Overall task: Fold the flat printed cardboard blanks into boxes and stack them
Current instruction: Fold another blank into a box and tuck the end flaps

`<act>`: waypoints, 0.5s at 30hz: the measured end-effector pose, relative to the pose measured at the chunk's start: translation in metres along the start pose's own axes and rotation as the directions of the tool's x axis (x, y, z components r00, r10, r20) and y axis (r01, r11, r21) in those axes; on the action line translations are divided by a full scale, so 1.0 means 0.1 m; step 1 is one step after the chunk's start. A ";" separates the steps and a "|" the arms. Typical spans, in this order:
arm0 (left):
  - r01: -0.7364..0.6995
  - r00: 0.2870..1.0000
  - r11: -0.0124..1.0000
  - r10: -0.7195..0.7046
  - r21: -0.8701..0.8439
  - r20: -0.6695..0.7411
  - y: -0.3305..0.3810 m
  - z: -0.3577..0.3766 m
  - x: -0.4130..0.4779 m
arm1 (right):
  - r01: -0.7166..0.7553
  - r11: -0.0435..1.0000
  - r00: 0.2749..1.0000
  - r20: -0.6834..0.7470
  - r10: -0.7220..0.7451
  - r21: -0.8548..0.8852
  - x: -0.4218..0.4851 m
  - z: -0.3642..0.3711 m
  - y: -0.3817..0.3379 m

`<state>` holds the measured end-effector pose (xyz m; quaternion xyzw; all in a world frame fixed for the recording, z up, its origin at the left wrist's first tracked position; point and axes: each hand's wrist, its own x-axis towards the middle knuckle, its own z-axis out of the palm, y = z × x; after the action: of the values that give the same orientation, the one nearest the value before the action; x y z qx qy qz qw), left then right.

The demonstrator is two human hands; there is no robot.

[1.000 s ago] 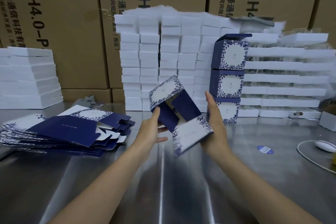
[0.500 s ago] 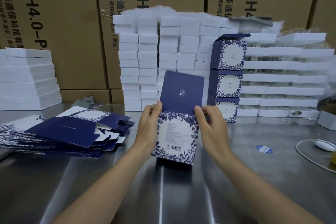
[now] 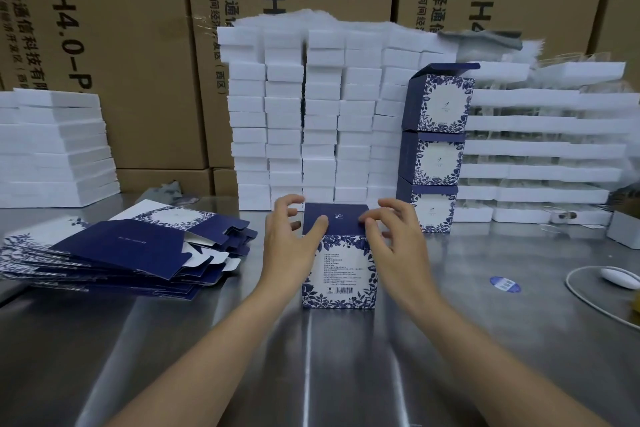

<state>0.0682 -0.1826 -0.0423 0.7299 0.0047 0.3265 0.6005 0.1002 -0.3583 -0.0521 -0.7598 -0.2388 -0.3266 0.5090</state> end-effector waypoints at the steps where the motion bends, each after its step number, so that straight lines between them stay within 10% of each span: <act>1: -0.041 0.999 0.998 0.041 0.052 -0.009 0.01 -0.01 -0.01 | 0.026 0.999 1.000 0.006 -0.026 -0.046 0.00 0.00 0.00; 15: -0.515 0.849 0.818 0.447 0.257 0.281 0.06 -0.16 -0.03 | 0.301 0.944 0.947 0.158 -0.279 -0.135 -0.03 -0.06 -0.02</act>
<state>0.0558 -0.1719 -0.0370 0.8251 -0.1901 0.3847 0.3676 0.0947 -0.3634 -0.0516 -0.7746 -0.3559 -0.3630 0.3763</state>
